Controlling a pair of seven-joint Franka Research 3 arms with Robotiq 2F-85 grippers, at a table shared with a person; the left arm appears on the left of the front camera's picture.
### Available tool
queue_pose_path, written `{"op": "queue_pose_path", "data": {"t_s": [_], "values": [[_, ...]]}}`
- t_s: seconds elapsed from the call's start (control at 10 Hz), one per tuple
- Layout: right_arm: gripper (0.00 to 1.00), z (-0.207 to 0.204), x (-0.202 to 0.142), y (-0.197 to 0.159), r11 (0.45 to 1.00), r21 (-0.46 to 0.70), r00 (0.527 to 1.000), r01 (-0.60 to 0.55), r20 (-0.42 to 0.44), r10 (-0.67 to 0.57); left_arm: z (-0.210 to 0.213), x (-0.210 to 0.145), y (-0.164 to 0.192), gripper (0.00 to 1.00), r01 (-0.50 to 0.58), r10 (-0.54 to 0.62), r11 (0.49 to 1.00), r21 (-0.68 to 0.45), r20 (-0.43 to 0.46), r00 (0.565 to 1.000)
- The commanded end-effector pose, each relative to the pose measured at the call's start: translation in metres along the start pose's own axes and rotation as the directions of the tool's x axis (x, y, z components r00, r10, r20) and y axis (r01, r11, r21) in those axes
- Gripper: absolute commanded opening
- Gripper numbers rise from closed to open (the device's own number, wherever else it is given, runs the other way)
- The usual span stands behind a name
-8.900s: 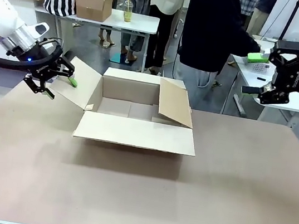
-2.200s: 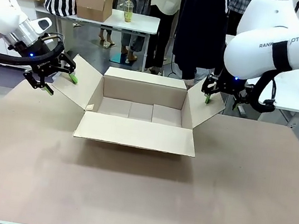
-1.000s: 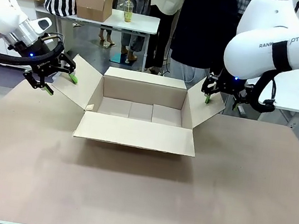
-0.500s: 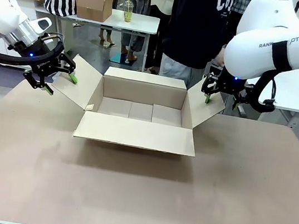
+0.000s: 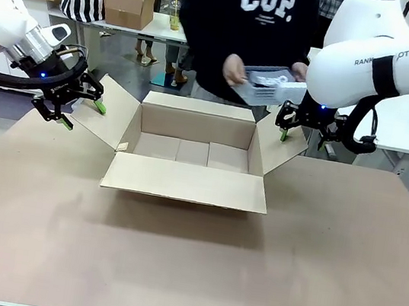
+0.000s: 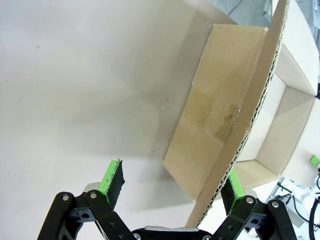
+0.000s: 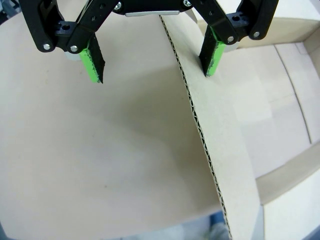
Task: Pack the gift set into the box.
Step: Lift both hands away from the flaps of the Package Box.
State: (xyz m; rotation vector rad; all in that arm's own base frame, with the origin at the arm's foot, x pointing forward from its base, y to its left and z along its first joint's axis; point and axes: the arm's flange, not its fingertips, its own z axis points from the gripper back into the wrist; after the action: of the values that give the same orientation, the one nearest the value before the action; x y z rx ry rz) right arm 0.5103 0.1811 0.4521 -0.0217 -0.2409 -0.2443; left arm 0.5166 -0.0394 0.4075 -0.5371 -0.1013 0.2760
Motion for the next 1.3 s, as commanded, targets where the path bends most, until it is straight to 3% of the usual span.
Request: {"op": "queue_pose_path", "data": {"t_s": [0.0, 1.2], "values": [[1.0, 0.0014, 0.0024, 0.0031, 0.999, -0.027, 1.0, 0.022, 0.012, -0.021, 0.002, -0.0023, -0.0002, 1.0, -0.009, 0.009, 1.0, 0.015, 0.006, 1.0], [1.0, 0.0014, 0.0024, 0.0031, 0.999, -0.027, 1.0, 0.022, 0.012, -0.021, 0.002, -0.0023, -0.0002, 1.0, -0.009, 0.009, 1.0, 0.015, 0.006, 1.0]]}}
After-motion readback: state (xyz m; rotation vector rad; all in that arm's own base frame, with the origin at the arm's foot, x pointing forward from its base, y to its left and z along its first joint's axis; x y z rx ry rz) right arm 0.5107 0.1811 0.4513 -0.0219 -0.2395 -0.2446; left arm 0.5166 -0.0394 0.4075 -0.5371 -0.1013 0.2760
